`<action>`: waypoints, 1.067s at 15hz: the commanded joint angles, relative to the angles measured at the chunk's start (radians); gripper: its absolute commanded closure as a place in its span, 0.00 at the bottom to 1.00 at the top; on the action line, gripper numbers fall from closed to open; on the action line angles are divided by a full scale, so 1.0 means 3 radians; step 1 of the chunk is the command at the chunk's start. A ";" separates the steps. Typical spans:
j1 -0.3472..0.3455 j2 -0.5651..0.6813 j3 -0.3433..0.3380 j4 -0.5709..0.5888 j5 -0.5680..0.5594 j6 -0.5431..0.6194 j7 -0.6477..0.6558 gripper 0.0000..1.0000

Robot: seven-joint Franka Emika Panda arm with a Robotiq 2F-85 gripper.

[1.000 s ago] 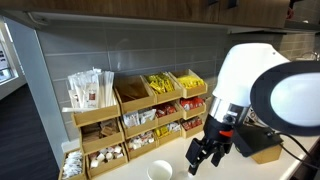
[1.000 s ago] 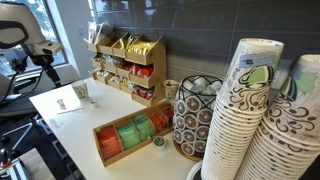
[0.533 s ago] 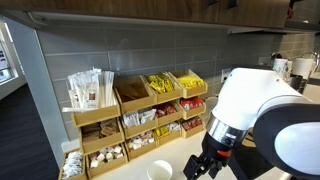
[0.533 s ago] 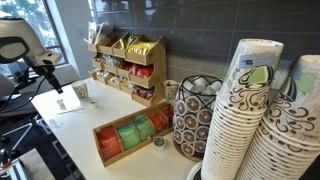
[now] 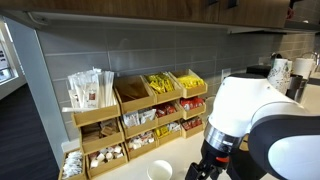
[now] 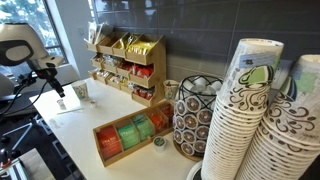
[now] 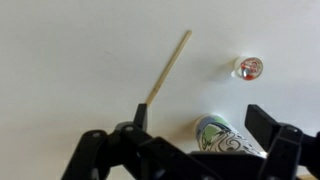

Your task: Pick up the straw from the kitchen counter and place it along the top of the paper cup

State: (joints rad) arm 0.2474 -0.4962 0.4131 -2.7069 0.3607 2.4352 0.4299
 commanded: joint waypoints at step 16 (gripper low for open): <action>0.0069 0.1214 -0.0020 0.0103 -0.0304 0.0543 0.0422 0.00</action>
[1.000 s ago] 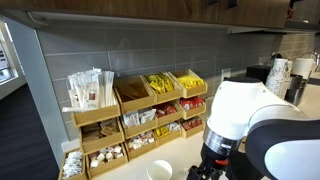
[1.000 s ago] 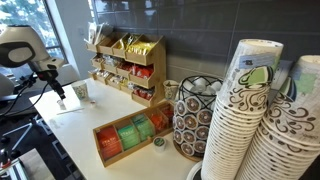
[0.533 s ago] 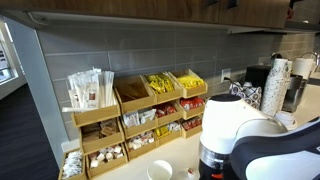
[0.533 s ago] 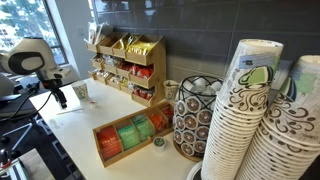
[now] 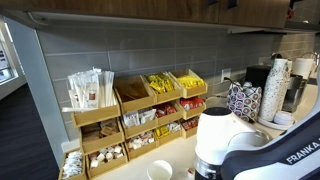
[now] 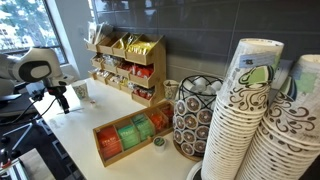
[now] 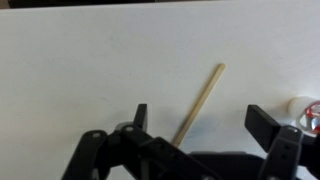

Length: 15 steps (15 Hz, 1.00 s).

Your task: Pick up the straw from the kitchen counter and place it along the top of the paper cup

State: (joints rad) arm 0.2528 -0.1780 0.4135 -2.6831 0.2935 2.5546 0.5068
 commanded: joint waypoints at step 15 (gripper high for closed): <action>0.0069 0.0233 -0.0066 0.0022 -0.0264 0.0273 0.0452 1.00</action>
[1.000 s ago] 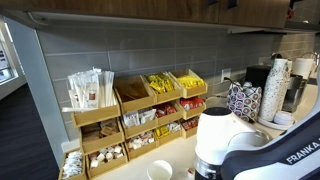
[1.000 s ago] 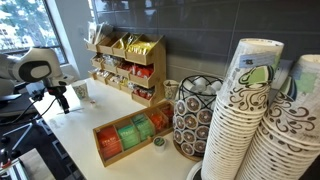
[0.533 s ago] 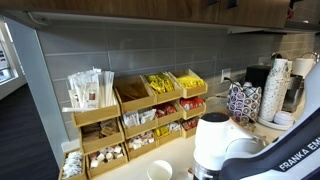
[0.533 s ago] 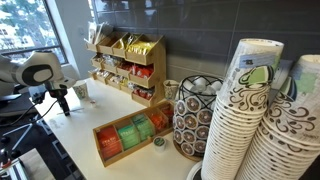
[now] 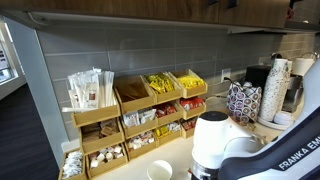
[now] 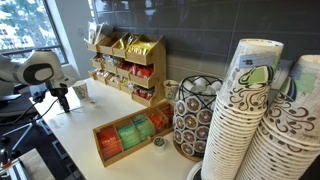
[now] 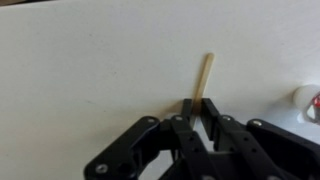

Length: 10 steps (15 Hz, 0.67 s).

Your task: Pick up the straw from the kitchen counter and place it along the top of the paper cup

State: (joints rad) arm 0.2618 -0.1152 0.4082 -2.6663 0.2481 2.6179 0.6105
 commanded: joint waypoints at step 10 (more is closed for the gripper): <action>0.0030 -0.0374 -0.0068 -0.0016 -0.0464 -0.0231 0.0109 0.99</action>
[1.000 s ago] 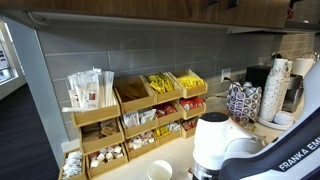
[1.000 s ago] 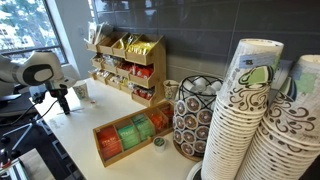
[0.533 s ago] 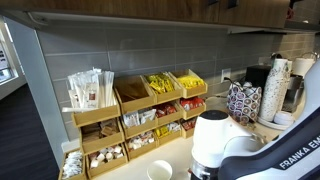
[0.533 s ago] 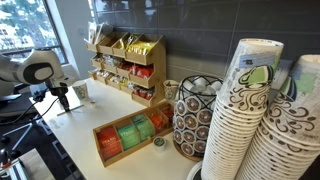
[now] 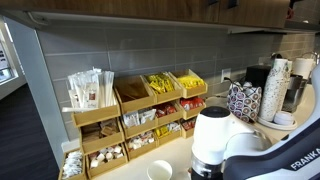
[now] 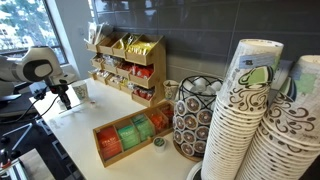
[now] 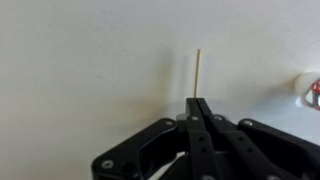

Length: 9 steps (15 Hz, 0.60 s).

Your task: Pick up the straw from the kitchen counter and place it along the top of the paper cup

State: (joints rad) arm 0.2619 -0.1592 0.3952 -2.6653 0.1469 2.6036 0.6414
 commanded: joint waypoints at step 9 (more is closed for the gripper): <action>0.0002 -0.0560 -0.0003 0.0336 -0.0445 -0.0858 -0.0396 0.99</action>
State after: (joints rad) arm 0.2628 -0.2983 0.3956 -2.5971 0.0545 2.4169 0.5676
